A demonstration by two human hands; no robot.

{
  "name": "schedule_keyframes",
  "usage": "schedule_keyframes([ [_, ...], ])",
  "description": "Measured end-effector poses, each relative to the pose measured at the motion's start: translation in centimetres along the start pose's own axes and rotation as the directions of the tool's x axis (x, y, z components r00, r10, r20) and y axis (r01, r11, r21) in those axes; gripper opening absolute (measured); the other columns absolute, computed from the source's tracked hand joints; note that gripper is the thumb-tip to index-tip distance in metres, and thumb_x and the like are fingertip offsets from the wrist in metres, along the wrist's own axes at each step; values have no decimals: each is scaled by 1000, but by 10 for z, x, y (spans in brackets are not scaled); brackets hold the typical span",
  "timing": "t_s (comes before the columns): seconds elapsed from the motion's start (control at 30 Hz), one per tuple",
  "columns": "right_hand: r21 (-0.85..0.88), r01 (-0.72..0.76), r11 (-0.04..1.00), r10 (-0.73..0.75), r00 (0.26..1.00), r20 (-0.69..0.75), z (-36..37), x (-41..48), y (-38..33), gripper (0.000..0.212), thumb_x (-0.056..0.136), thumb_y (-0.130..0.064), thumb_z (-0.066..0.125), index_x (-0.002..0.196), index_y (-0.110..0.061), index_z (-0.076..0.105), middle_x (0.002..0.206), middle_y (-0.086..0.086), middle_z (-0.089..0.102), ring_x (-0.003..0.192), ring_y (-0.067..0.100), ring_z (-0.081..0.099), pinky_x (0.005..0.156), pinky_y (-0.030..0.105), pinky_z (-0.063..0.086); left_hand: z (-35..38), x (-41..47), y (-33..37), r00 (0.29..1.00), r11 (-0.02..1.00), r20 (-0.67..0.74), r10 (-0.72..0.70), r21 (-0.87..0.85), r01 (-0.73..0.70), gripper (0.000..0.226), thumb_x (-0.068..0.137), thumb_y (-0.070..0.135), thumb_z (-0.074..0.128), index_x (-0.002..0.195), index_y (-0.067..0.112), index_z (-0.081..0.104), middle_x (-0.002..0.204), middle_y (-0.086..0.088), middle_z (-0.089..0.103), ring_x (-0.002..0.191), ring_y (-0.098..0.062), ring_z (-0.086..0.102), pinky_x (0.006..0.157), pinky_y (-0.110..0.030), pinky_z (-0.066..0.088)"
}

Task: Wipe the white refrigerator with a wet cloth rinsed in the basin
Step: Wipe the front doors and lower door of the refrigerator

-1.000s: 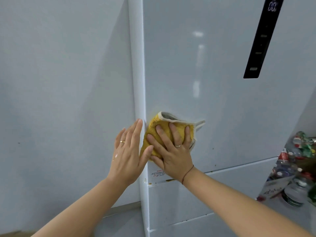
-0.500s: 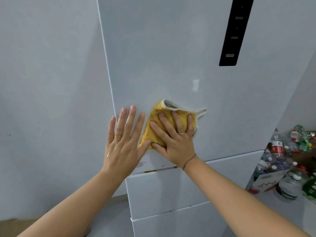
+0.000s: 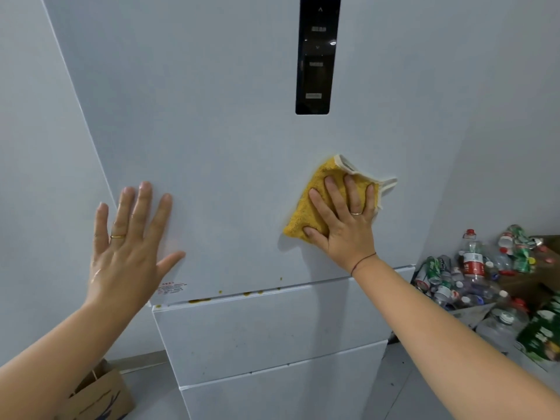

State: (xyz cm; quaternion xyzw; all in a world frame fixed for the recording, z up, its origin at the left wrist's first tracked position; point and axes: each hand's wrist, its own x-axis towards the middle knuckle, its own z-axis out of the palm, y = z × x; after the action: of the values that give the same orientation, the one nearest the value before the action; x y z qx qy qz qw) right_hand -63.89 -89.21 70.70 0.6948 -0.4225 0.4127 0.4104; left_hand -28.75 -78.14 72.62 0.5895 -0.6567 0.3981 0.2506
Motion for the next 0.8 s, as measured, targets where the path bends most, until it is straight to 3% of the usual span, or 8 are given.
schedule_keyframes([
  [0.07, -4, 2, 1000, -2, 1000, 2, 0, -5, 20, 67, 90, -66, 40, 147, -37, 22, 158, -6, 14, 148, 23, 1, 112, 65, 11, -3, 1, 11, 998, 999, 18, -53, 12, 53, 108, 73, 46, 75, 154, 12, 12, 161, -13, 5, 148, -32, 6, 119, -48, -4],
  [0.13, -4, 5, 1000, -5, 1000, 5, -1, -8, 35, 69, 90, -66, 39, 149, -37, 18, 160, -11, 1, 148, 23, 0, 112, 65, 10, -4, 3, 25, 998, 998, 24, -60, 19, 60, 117, 68, 41, 80, 154, 14, 5, 161, -14, 4, 148, -33, 5, 119, -48, -4],
  [0.33, 1, -55, 999, 55, 998, 23, -4, -20, 74, 71, 92, -66, 34, 151, -36, 10, 160, -12, -8, 148, 24, -3, 113, 64, 8, -3, 30, 92, 996, 996, 21, 86, 15, -86, 116, 67, 48, 79, 154, 18, 8, 160, -14, 8, 147, -34, 6, 119, -55, 4],
  [0.63, 39, -188, 981, 181, 974, 136, -13, -47, 137, 72, 93, -66, 27, 151, -36, -4, 158, -11, -19, 144, 36, 7, 114, 63, 8, 3, 41, 116, 995, 997, 62, 77, 22, -79, 114, 68, 50, 77, 154, 19, 10, 161, -13, 1, 147, -37, -2, 116, -58, -4],
  [0.7, 46, -246, 968, 235, 957, 171, -14, -55, 144, 72, 94, -65, 24, 151, -35, -6, 159, -8, -17, 144, 37, 6, 114, 62, 8, 2, 40, 115, 995, 997, 61, 74, 24, -75, 113, 69, 50, 77, 154, 19, 10, 161, -12, 1, 147, -37, -2, 116, -59, -4],
  [0.8, 66, -374, 925, 353, 912, 209, -14, -67, 141, 71, 96, -61, 23, 151, -29, -8, 158, 9, 0, 144, 39, 5, 115, 60, 8, 3, 41, 116, 996, 997, 43, 75, 19, -76, 112, 68, 50, 77, 154, 18, 12, 161, -13, 3, 147, -38, 0, 116, -60, 0],
])
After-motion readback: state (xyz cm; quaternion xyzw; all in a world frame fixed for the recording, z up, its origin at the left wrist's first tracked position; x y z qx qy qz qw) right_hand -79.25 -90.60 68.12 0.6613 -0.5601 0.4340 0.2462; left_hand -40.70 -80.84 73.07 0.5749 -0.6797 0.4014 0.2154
